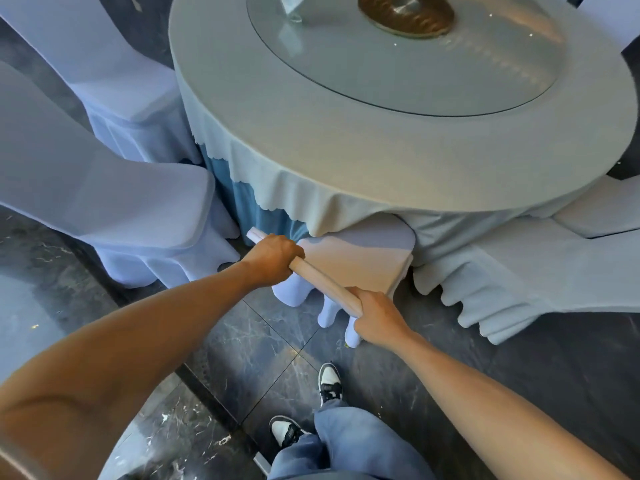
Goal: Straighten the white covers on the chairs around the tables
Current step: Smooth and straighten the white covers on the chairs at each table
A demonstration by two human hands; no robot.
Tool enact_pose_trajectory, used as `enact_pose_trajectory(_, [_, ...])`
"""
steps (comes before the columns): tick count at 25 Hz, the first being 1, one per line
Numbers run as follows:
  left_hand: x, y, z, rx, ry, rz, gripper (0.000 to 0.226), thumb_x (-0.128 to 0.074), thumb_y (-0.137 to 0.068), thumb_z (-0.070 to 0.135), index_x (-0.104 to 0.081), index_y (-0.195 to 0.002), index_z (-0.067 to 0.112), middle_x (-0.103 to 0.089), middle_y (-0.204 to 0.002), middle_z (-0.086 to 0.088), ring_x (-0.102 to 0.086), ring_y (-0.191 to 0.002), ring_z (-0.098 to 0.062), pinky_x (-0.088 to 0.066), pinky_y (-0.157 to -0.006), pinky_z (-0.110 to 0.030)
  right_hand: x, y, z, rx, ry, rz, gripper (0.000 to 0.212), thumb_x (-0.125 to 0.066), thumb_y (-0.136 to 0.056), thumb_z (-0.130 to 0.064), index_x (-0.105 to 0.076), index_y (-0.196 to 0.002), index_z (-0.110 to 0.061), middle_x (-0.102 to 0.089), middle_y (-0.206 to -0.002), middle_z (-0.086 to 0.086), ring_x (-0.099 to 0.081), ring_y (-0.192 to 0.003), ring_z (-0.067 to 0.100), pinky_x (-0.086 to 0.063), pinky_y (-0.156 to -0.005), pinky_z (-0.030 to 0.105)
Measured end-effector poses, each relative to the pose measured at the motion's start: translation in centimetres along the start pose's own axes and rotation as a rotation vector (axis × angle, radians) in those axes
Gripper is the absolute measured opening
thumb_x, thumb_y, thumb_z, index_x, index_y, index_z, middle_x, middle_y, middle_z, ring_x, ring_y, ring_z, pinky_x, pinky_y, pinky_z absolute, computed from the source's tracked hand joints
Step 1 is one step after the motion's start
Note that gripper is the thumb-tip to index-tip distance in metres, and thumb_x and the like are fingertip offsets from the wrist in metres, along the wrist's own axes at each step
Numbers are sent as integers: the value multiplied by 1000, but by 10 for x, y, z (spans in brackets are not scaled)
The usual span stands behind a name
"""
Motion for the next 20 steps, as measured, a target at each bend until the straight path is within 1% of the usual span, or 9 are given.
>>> enact_pose_trajectory(2, [9,-18,6,36,-106,-41,24,-53,-73,4,-54,-72,27,-55,-67,3,-59,-71,-24,-32,-64,-31,12,-10,4,-2,-21,18,57,-58,-55,-14,-58,-107,-38,-69,-73,-6,-64,-74,23,-56,-67,38])
enact_pose_trajectory(6, [13,-36,3,58,-167,-82,20,-54,-75,8,-66,-78,24,-61,-70,2,-61,-72,-23,-39,-62,-31,33,-24,10,58,-11,-9,45,-56,-59,-15,-63,-100,-34,-64,-73,-8,-60,-71,23,-54,-65,34])
enact_pose_trajectory(7, [14,-37,4,60,-187,-79,19,-54,-76,9,-66,-79,24,-61,-70,3,-61,-72,-22,-36,-57,-30,35,-26,13,79,-9,-8,44,-55,-60,-14,-63,-99,-33,-61,-72,-10,-57,-69,22,-52,-64,34])
enact_pose_trajectory(9, [17,-40,5,59,-259,-72,14,-55,-79,15,-65,-79,24,-61,-71,3,-59,-70,-21,-22,-49,-28,42,-30,16,98,5,2,43,-54,-62,-13,-64,-98,-32,-54,-67,-12,-51,-65,20,-48,-61,31])
enact_pose_trajectory(11, [19,-41,3,65,-292,-61,10,-56,-80,22,-65,-79,25,-61,-71,4,-58,-66,-21,-15,-47,-26,49,-35,15,111,24,10,43,-54,-64,-7,-64,-97,-31,-48,-61,-15,-48,-62,18,-40,-53,26])
enact_pose_trajectory(13, [19,-44,-6,42,-288,-30,7,-58,-79,25,-65,-79,25,-59,-67,5,-56,-63,-20,-19,-48,-25,56,-40,10,112,23,12,45,-54,-67,-3,-65,-99,-32,-44,-58,-17,-45,-58,15,-34,-49,23])
enact_pose_trajectory(16, [19,-47,-28,2,-187,-49,9,-58,-76,29,-63,-83,28,-61,-72,7,-57,-70,-17,-38,-53,-27,59,-44,6,72,32,13,46,-53,-70,-4,-64,-102,-36,-48,-61,-17,-46,-57,7,-39,-53,25])
enact_pose_trajectory(18, [17,-48,-48,6,-92,-112,23,-59,-74,29,-65,-96,34,-67,-89,11,-62,-84,-15,-52,-67,-33,56,-48,-7,43,63,40,46,-54,-71,-9,-60,-106,-38,-55,-72,-16,-56,-66,16,-46,-59,31])
enact_pose_trajectory(20, [17,-51,-61,3,-44,-186,34,-58,-77,24,-65,-107,38,-69,-98,13,-64,-92,-17,-53,-77,-35,52,-55,-26,30,72,110,45,-57,-73,-14,-58,-112,-36,-62,-83,-12,-61,-77,26,-45,-61,32])
Point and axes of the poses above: each hand's wrist, its own y-axis away from the middle knuckle, its own x-axis out of the back of the hand, z = x × y, the point moved 2 cm from there along -y, towards the middle knuckle
